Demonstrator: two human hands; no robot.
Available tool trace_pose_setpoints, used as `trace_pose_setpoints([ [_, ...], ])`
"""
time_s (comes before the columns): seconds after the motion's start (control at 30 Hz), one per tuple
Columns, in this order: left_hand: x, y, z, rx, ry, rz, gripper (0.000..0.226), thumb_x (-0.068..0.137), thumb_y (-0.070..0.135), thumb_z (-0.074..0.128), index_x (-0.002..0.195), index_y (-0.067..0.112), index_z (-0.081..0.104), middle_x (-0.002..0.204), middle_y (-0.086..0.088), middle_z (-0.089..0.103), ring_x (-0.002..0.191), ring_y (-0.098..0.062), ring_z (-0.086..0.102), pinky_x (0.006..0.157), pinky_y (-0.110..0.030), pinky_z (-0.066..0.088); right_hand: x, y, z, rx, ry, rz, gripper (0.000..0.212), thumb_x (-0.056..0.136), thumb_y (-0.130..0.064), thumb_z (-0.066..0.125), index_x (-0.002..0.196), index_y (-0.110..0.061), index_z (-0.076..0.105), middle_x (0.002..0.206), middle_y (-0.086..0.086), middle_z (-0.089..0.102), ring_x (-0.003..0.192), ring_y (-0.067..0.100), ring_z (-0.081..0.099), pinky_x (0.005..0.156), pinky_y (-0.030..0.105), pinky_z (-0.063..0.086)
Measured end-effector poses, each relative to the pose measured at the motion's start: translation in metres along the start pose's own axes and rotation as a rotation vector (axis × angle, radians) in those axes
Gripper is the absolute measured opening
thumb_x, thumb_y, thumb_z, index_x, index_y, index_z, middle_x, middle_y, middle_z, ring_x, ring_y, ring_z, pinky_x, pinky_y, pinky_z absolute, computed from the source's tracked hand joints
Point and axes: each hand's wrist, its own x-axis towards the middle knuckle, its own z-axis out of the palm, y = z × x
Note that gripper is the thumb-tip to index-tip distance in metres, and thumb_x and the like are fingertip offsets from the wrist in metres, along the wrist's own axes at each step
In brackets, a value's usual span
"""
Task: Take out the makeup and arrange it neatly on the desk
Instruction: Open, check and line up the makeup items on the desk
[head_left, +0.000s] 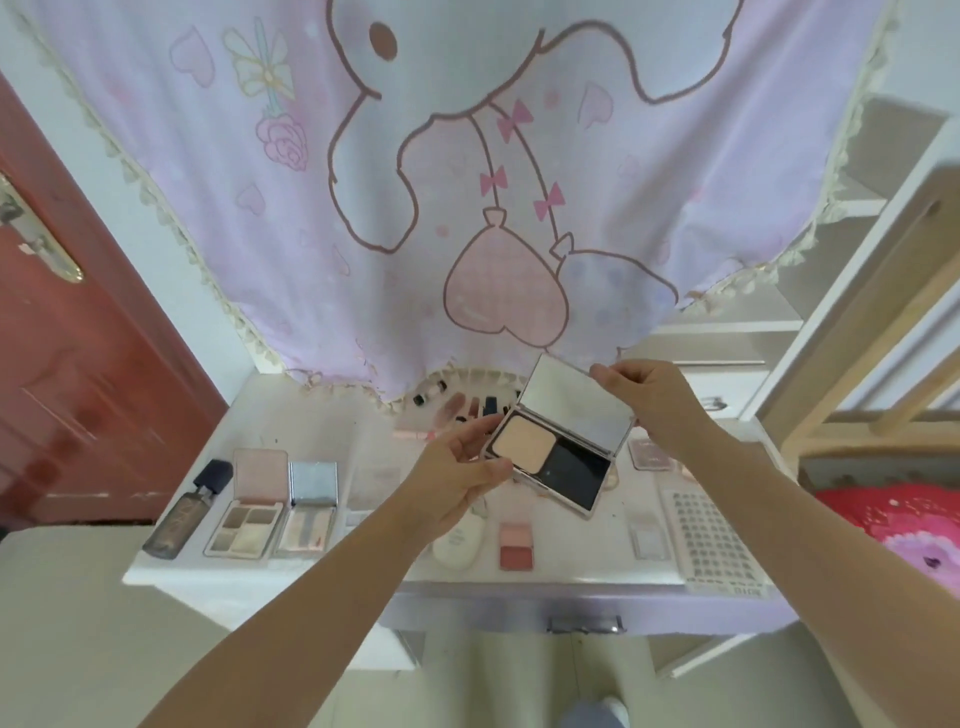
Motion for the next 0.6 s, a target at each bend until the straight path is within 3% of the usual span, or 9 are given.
trace_pose_setpoints([
  [0.07,0.003,-0.017,0.001,-0.044,0.022,-0.042,0.046,0.08,-0.024,0.043,0.114,0.005,0.053,0.084,0.013,0.073,0.075,-0.004,0.069,0.065,-0.018,0.057,0.0,0.014,0.0,0.036,0.068,0.056,0.029,0.084,-0.024,0.062,0.056,-0.014,0.061,0.045,-0.006,0.052,0.043,0.006,0.045,0.042,0.014,0.034],
  [0.13,0.009,-0.035,0.002,-0.099,0.07,-0.09,0.044,0.08,-0.024,0.042,0.109,0.007,0.056,0.079,0.005,0.074,0.07,-0.007,0.069,0.063,-0.017,0.056,0.0,0.03,-0.002,0.098,0.123,0.108,0.022,0.082,-0.02,0.064,0.061,-0.018,0.064,0.044,-0.013,0.06,0.041,-0.003,0.05,0.041,0.011,0.04],
  [0.23,0.013,-0.058,0.007,-0.162,0.165,-0.124,0.05,0.081,-0.024,0.041,0.115,0.01,0.053,0.074,0.003,0.074,0.067,-0.007,0.069,0.062,-0.016,0.056,-0.007,0.05,-0.006,0.112,0.062,0.196,0.004,0.081,-0.011,0.065,0.08,-0.01,0.068,0.07,-0.004,0.067,0.066,0.008,0.06,0.062,0.021,0.05],
  [0.3,0.018,-0.077,0.012,-0.18,0.227,-0.168,0.051,0.081,-0.023,0.042,0.12,0.01,0.05,0.074,0.003,0.073,0.066,-0.006,0.069,0.062,-0.017,0.057,-0.006,0.07,-0.011,0.036,0.034,0.252,0.016,0.082,-0.003,0.062,0.098,-0.001,0.067,0.085,0.006,0.064,0.079,0.017,0.058,0.071,0.025,0.05],
  [0.37,0.022,-0.096,0.017,-0.11,0.299,-0.207,0.049,0.081,-0.02,0.048,0.122,0.006,0.05,0.083,-0.002,0.068,0.07,-0.011,0.066,0.064,-0.022,0.055,0.0,0.089,-0.014,-0.134,0.015,0.24,0.021,0.084,-0.001,0.059,0.104,-0.002,0.066,0.091,0.006,0.061,0.085,0.017,0.056,0.076,0.02,0.048],
  [0.4,0.023,-0.106,0.02,-0.027,0.343,-0.22,0.048,0.08,-0.018,0.053,0.123,0.003,0.05,0.089,-0.005,0.065,0.072,-0.012,0.062,0.067,-0.024,0.052,0.005,0.097,-0.015,-0.228,-0.023,0.216,0.022,0.085,-0.002,0.058,0.104,-0.002,0.066,0.091,0.004,0.06,0.085,0.016,0.054,0.075,0.011,0.045],
  [0.47,0.023,-0.127,0.029,0.137,0.409,-0.246,0.05,0.077,-0.012,0.062,0.123,0.002,0.052,0.096,-0.007,0.064,0.077,-0.01,0.058,0.072,-0.017,0.049,0.016,0.113,-0.015,-0.37,-0.117,0.191,0.022,0.086,-0.003,0.056,0.106,-0.001,0.066,0.095,0.005,0.063,0.089,0.017,0.056,0.07,0.002,0.038],
  [0.6,0.023,-0.161,0.047,0.248,0.527,-0.308,0.051,0.075,-0.007,0.067,0.123,0.007,0.055,0.084,0.006,0.063,0.069,0.002,0.057,0.061,-0.002,0.046,0.03,0.143,-0.011,-0.522,-0.278,0.149,0.023,0.088,-0.005,0.053,0.107,-0.003,0.066,0.111,0.013,0.066,0.105,0.024,0.058,0.083,0.012,0.033],
])
